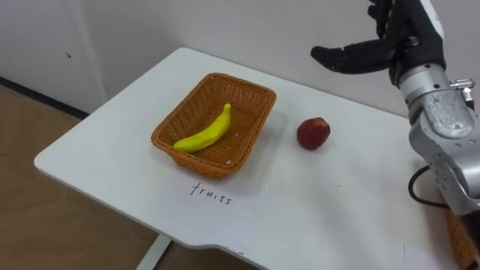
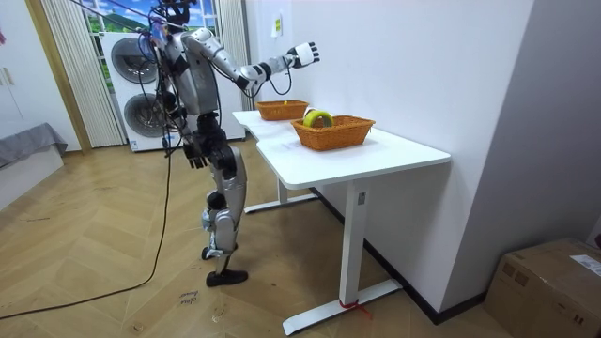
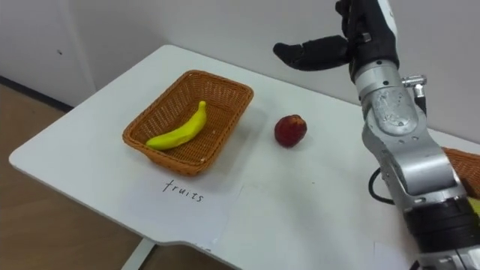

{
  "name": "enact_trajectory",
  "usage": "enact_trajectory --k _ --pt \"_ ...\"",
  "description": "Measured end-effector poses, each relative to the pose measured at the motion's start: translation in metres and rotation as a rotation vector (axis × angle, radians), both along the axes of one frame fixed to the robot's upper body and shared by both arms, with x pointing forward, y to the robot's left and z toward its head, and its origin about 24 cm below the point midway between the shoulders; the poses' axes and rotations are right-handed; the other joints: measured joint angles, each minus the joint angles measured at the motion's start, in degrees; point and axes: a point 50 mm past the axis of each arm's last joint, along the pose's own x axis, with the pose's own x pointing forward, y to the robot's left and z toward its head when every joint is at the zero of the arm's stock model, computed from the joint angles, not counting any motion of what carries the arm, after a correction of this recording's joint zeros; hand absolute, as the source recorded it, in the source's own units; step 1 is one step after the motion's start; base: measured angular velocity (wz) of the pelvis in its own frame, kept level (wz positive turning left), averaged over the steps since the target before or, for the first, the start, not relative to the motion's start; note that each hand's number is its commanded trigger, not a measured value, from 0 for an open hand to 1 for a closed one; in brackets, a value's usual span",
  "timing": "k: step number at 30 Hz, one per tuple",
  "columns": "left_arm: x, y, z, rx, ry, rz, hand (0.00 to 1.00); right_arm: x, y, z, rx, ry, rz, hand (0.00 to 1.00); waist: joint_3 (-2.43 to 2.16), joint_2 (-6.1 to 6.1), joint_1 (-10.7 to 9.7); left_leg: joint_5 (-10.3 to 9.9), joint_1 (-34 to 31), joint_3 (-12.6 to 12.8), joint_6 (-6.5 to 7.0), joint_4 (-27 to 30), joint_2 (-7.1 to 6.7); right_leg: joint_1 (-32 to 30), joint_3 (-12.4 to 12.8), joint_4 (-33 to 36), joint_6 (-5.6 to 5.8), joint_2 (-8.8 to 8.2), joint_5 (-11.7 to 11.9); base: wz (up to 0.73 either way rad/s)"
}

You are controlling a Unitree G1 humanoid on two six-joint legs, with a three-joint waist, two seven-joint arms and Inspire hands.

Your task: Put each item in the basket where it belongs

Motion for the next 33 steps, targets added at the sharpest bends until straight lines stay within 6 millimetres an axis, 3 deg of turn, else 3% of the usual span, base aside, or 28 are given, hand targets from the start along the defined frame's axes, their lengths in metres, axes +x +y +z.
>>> enact_trajectory --k 6,13,15,17,20,28,33 --pt "-0.015 -0.008 -0.005 -0.020 0.065 0.015 0.00 0.003 -0.007 -0.019 0.024 0.088 -0.027 0.00 -0.27 1.02 0.4 0.0 0.1 0.3 -0.01 0.0 0.16 0.0 0.1 0.0 0.00 0.04 0.0 0.00" --pt "-0.027 -0.013 -0.006 -0.032 0.094 0.029 0.00 0.001 -0.008 -0.034 0.060 0.145 -0.027 0.00 -0.49 0.79 0.4 0.0 0.1 0.3 -0.02 0.0 0.19 0.1 0.0 0.1 0.00 0.04 0.0 0.00" --pt "-0.030 -0.014 -0.007 -0.034 0.104 0.033 0.00 -0.002 -0.011 -0.046 0.064 0.188 -0.035 0.00 -0.49 0.75 0.6 0.0 0.5 0.3 -0.02 0.0 0.15 0.4 0.0 0.0 0.00 0.00 0.0 0.00" --pt "-0.033 -0.014 -0.007 -0.029 0.113 0.037 0.00 -0.012 -0.019 -0.073 0.070 0.282 -0.069 0.00 -0.59 0.36 1.5 -0.1 1.1 0.3 0.04 0.0 0.14 1.0 0.0 0.1 0.01 -0.02 0.0 0.00" --pt "-0.038 -0.017 -0.008 -0.034 0.125 0.044 0.00 -0.020 -0.022 -0.091 0.086 0.351 -0.095 0.00 -0.48 0.63 1.6 -0.3 0.5 -0.4 0.03 0.7 -0.01 0.9 -0.1 0.1 0.01 -0.03 0.0 0.02" --pt "-0.038 -0.019 -0.008 -0.040 0.126 0.014 0.00 -0.021 -0.028 -0.098 0.120 0.379 -0.138 0.00 -0.53 1.53 1.9 0.1 -4.8 -1.0 -0.24 2.9 -0.06 -4.0 -0.5 2.1 -0.38 -0.21 -0.2 0.08" --pt "-0.026 -0.020 -0.009 -0.050 0.085 0.031 0.00 -0.019 -0.041 -0.111 0.113 0.439 -0.200 0.00 -0.39 1.71 1.7 0.3 -7.5 -1.2 -0.25 4.0 -0.10 -6.6 -1.1 2.3 -0.53 -0.27 -0.1 0.07"
